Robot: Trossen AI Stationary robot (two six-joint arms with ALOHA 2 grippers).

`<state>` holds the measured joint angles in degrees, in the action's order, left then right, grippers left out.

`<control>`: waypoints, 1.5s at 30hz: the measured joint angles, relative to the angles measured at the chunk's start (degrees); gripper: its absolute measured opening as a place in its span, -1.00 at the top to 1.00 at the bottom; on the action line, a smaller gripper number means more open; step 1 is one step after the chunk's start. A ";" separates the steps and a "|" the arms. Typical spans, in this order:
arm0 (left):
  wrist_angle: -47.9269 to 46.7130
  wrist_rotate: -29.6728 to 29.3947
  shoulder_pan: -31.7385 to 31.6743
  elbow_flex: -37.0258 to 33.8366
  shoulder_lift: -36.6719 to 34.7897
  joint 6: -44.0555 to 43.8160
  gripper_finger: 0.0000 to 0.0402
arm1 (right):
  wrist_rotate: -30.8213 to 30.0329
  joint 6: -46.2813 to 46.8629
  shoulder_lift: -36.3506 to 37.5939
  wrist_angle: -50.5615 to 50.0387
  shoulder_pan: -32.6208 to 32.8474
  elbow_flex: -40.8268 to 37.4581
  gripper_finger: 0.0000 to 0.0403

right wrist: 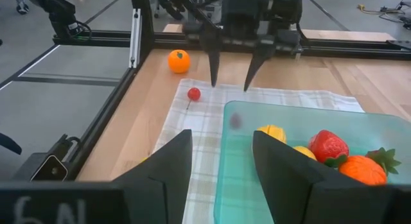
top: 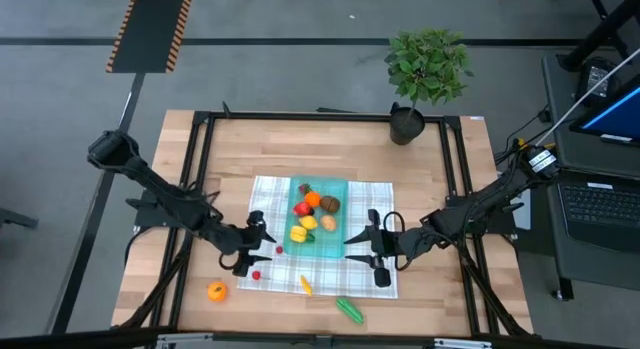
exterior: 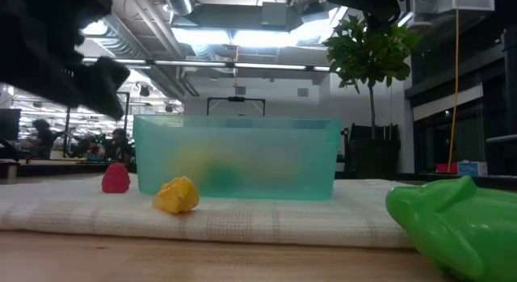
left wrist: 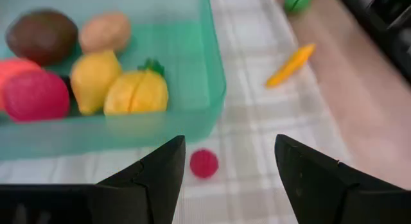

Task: Pick and placing Produce into tupperware
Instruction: Put the red raspberry into the blue bin

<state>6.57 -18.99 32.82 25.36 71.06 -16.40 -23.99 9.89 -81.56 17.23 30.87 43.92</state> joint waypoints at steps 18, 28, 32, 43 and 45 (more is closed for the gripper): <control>4.72 -0.01 -2.43 -0.04 11.84 -3.17 -0.15 | 0.00 -0.09 0.00 -0.02 0.00 0.00 0.17; 8.02 -0.01 -2.45 -0.07 14.44 -3.06 -0.15 | 0.00 -0.09 0.00 -0.51 0.00 0.00 0.17; 8.37 -0.01 -2.49 -0.07 15.60 -3.09 -0.15 | -0.01 -0.09 -0.02 -0.90 -0.02 0.00 0.17; 11.13 -0.01 -2.56 -0.07 17.91 -3.10 -0.15 | 0.00 0.04 -0.02 -1.00 -0.01 -0.01 0.17; 11.50 -0.01 -2.56 -0.07 17.91 -3.10 -0.15 | 0.00 0.06 -0.02 -1.12 -0.02 -0.02 0.17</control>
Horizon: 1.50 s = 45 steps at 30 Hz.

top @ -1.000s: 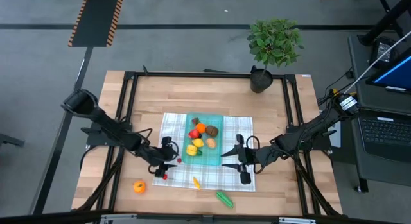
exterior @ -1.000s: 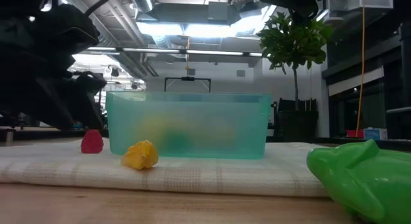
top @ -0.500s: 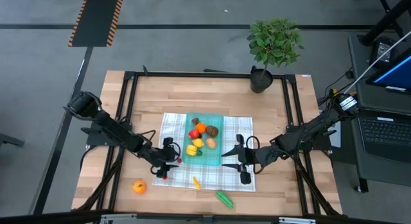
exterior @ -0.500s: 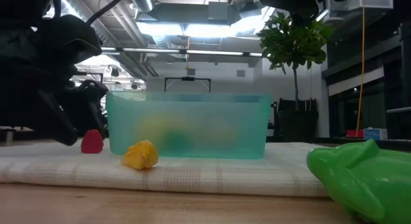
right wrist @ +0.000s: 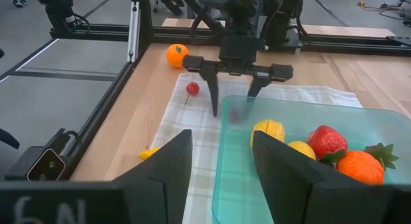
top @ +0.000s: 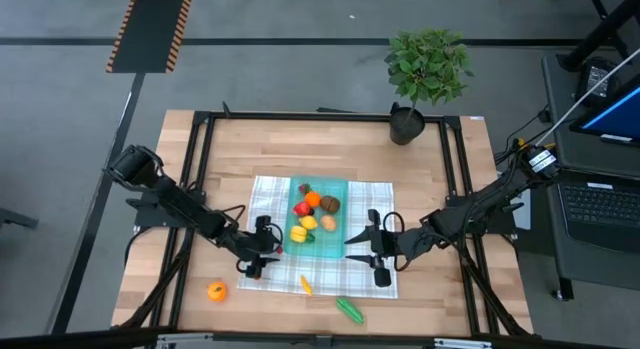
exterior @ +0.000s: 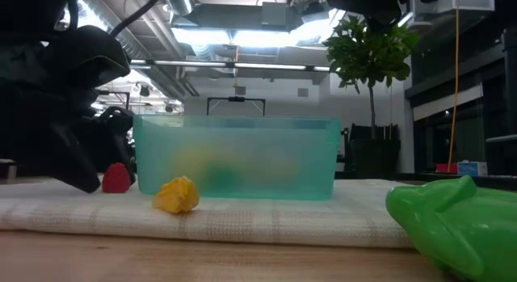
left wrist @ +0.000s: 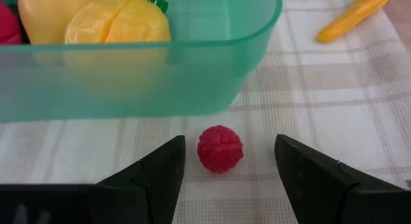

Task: Pick and placing Produce into tupperware
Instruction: Put the red raspberry into the blue bin

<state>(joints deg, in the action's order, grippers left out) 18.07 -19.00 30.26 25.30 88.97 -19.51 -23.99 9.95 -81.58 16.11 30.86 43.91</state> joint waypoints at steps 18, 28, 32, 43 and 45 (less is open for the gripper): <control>0.67 0.00 -0.04 0.00 -0.02 -0.02 0.26 | 0.00 0.05 0.00 -0.32 0.02 -0.01 0.17; 0.63 0.00 -0.61 0.00 -0.04 -0.86 0.51 | 0.00 0.05 0.00 -0.34 0.00 -0.01 0.17; 0.64 0.04 -1.16 0.00 -0.07 -0.94 0.67 | -0.01 0.07 0.00 -0.32 0.01 -0.01 0.17; 0.56 0.10 -1.11 0.00 -0.09 -1.11 0.67 | 0.00 0.09 0.00 -0.81 0.02 -0.01 0.17; 0.49 0.44 -1.11 0.00 -0.20 -1.38 0.67 | -0.01 0.09 0.00 -0.92 0.02 -0.01 0.17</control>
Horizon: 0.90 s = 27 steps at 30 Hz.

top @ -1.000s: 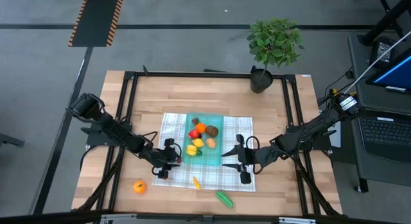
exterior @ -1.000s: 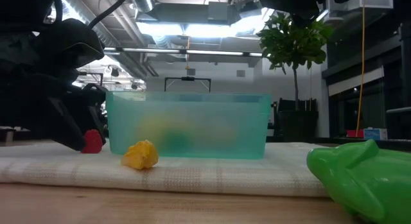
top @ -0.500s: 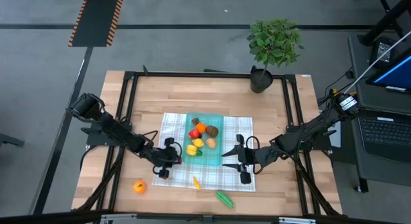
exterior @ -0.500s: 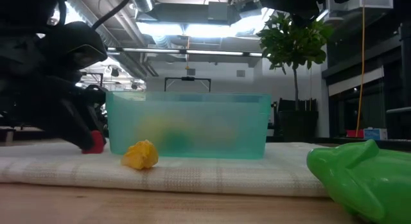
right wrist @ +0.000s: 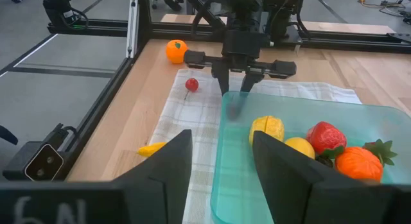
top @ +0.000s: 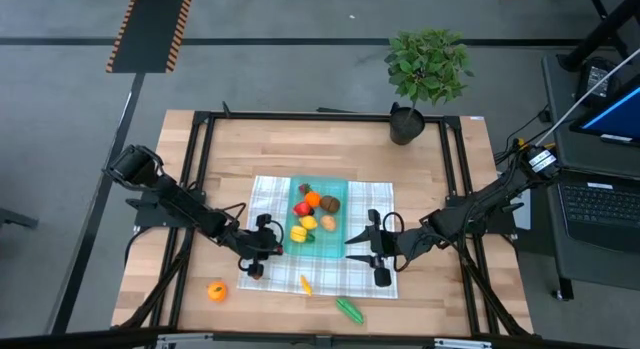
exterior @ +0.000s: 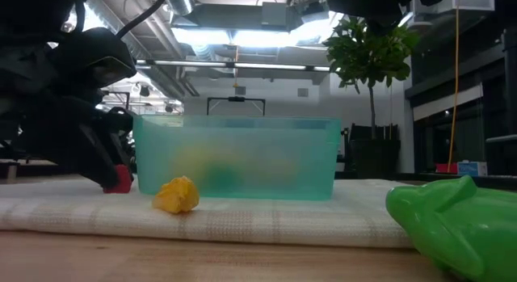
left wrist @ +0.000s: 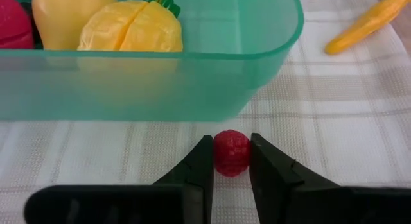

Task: Pick and placing Produce into tupperware
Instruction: Put the red raspberry into the blue bin

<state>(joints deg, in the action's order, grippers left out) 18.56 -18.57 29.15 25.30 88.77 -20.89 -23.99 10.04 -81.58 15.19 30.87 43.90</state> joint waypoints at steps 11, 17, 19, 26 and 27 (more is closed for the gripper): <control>-7.84 3.28 0.51 -0.02 -9.91 -1.61 0.67 | 0.00 0.00 0.00 -0.38 0.00 0.00 0.17; -15.56 3.03 1.20 -0.02 -18.43 -1.26 0.67 | -0.01 0.00 0.00 -0.48 0.00 0.00 0.17; -18.29 2.65 1.20 -0.02 -21.46 -1.26 0.67 | -0.01 0.00 0.00 -0.47 0.00 0.00 0.17; -24.19 0.50 1.20 -0.02 -31.27 0.59 0.67 | -0.01 0.00 0.00 -0.49 0.00 -0.02 0.17; -25.60 -0.28 1.20 -0.02 -32.71 0.63 0.67 | 0.01 0.00 0.00 -0.49 0.00 -0.02 0.17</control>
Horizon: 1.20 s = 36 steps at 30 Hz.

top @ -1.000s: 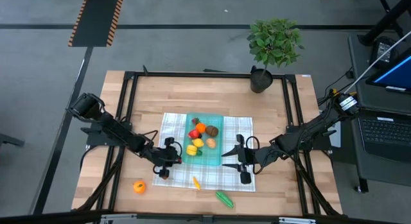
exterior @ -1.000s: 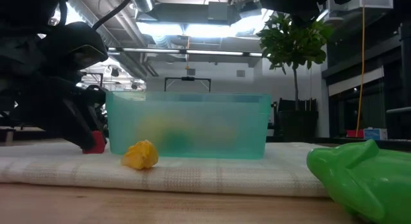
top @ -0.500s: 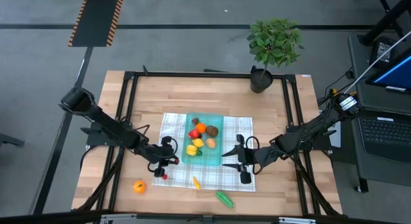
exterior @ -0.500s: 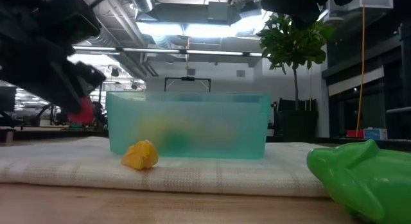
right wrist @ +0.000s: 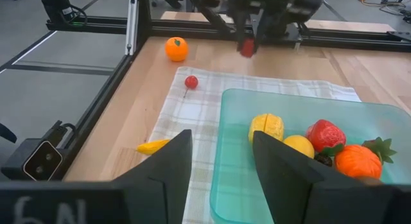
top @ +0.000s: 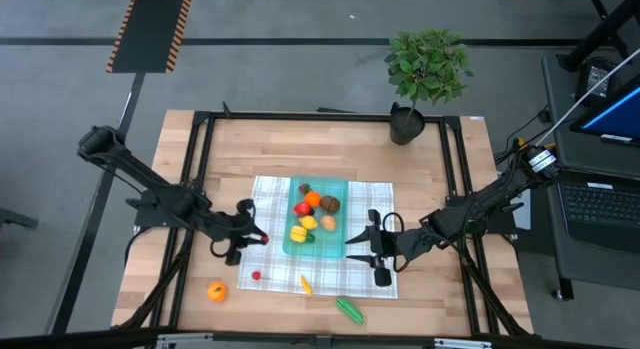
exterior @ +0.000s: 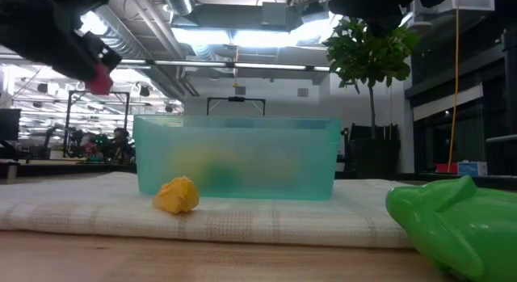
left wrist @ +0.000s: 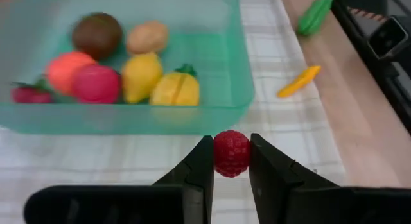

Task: Pick and placing Produce into tupperware
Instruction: Put the red raspberry into the blue bin

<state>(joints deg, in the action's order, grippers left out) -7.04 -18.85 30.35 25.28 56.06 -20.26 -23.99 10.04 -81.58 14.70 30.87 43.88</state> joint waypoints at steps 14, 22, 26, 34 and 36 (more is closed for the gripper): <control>20.97 -1.23 0.04 -13.03 -14.59 7.79 0.68 | 0.00 0.15 0.00 0.13 0.00 0.00 0.17; 42.39 0.54 0.04 -21.94 -16.14 12.97 0.68 | 0.00 0.09 0.00 0.47 0.02 0.00 0.17; 44.05 0.52 0.04 -22.67 -16.09 12.95 0.68 | -0.02 -0.07 0.00 0.50 0.02 0.00 0.17; 45.99 -1.05 0.04 -22.69 -15.90 12.97 0.68 | -0.02 -0.25 0.00 0.48 0.00 0.00 0.17; 46.74 -1.04 -0.22 -22.69 -15.27 13.00 0.68 | -0.01 -0.59 0.00 0.48 0.00 0.00 0.17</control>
<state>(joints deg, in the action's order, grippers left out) 39.70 -19.89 30.12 2.59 40.79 -7.26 -24.00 9.45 -81.58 15.18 30.87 43.88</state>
